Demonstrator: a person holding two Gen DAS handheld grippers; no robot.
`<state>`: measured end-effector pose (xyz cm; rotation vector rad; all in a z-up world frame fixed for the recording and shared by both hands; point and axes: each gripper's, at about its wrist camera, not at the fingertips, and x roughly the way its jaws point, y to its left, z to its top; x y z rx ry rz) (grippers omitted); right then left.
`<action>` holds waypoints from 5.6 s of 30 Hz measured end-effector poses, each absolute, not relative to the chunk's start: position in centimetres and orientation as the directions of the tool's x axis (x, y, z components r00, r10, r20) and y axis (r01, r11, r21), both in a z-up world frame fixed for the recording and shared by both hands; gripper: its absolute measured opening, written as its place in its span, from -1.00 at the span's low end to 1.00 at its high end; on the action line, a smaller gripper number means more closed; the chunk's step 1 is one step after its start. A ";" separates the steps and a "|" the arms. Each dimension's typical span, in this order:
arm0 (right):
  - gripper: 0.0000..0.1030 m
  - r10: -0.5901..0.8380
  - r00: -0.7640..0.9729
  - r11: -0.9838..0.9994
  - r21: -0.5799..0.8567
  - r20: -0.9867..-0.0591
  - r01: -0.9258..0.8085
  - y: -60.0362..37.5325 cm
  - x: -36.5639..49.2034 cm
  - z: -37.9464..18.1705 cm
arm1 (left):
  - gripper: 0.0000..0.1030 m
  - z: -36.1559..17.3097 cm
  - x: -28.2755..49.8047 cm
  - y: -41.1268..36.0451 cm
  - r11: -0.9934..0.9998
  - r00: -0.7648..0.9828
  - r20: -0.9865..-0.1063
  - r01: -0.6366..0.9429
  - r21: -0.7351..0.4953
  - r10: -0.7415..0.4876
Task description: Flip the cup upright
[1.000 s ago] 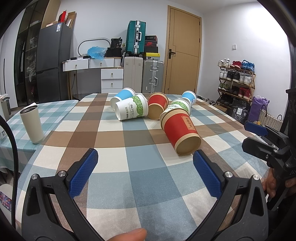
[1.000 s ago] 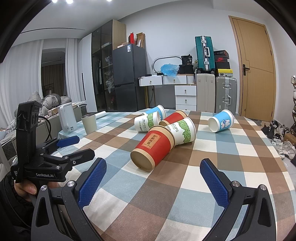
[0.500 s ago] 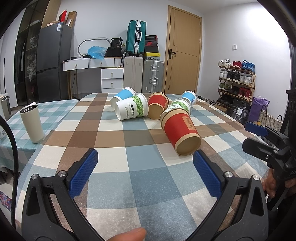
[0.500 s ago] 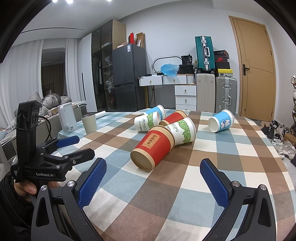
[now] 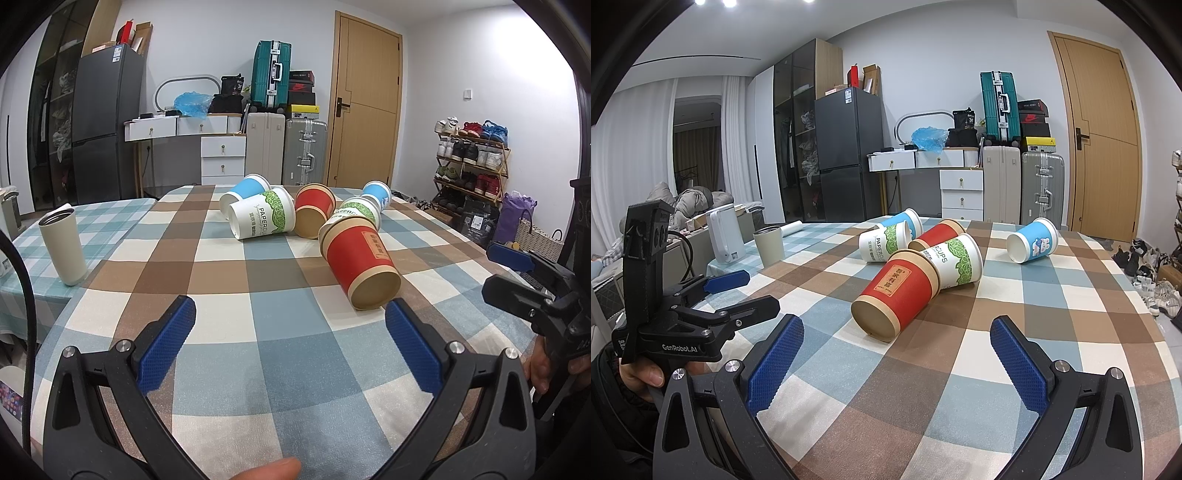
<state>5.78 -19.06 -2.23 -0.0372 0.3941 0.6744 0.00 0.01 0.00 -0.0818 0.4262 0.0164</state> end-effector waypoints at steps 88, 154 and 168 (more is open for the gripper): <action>1.00 0.495 0.741 0.860 0.133 -0.455 -0.493 -21.9 9.3 -2.0 | -0.36 0.0 9.0 -5.8 0.992 0.766 -0.638 -0.003 -0.128 -0.080; 1.00 0.513 0.723 0.843 0.112 -0.463 -0.526 -20.7 7.5 -2.1 | 0.03 -0.3 -0.5 -6.9 0.983 0.772 -0.635 -0.079 -0.166 -0.045; 1.00 0.511 0.724 0.844 0.109 -0.463 -0.525 -20.7 7.5 -2.1 | 0.62 -1.0 0.0 -6.1 0.977 0.759 -0.647 -0.081 -0.197 -0.068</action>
